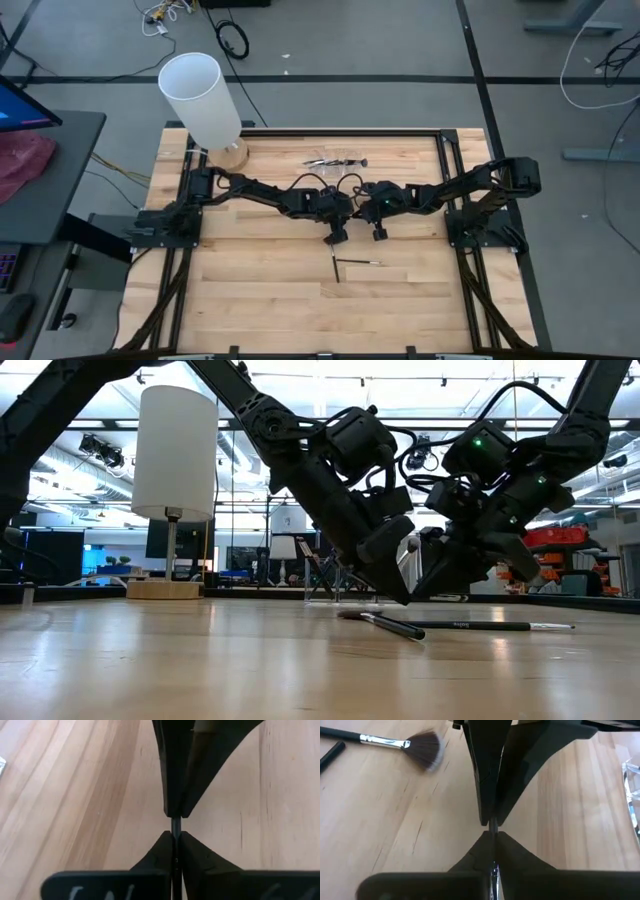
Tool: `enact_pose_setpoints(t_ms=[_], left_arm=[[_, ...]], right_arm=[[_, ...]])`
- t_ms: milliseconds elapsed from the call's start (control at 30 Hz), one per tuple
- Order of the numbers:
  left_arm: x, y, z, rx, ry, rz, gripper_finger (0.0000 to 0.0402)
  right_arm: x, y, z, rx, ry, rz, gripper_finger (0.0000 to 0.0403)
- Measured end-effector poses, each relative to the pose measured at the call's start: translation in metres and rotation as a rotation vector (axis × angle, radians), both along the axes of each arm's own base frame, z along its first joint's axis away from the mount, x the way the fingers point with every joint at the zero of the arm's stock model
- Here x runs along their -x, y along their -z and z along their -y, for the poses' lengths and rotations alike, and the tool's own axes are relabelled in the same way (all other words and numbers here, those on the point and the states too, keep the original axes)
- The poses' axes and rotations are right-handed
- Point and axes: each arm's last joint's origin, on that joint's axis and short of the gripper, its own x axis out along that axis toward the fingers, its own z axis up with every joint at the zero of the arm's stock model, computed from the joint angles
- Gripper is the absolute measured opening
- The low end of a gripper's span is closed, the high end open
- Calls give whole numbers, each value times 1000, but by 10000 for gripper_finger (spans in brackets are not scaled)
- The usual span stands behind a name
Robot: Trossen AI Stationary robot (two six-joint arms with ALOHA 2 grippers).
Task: Pick & Place Makeup Supplies
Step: Put the makeup brush into the transparent organizer
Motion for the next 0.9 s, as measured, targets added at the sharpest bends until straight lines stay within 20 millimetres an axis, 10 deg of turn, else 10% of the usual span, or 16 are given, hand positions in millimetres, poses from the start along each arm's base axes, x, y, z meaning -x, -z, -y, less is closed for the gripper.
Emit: enact_pose_setpoints(t_ms=[500, 900], left_arm=[[17, -8, 29, -32, -56, -150, 16], [80, -161, 63, -212, -55, 109, 17]], right_arm=[[3, -45, -2, -95, 98, 212, 142], [47, -113, -32, -113, -24, 407, 146]])
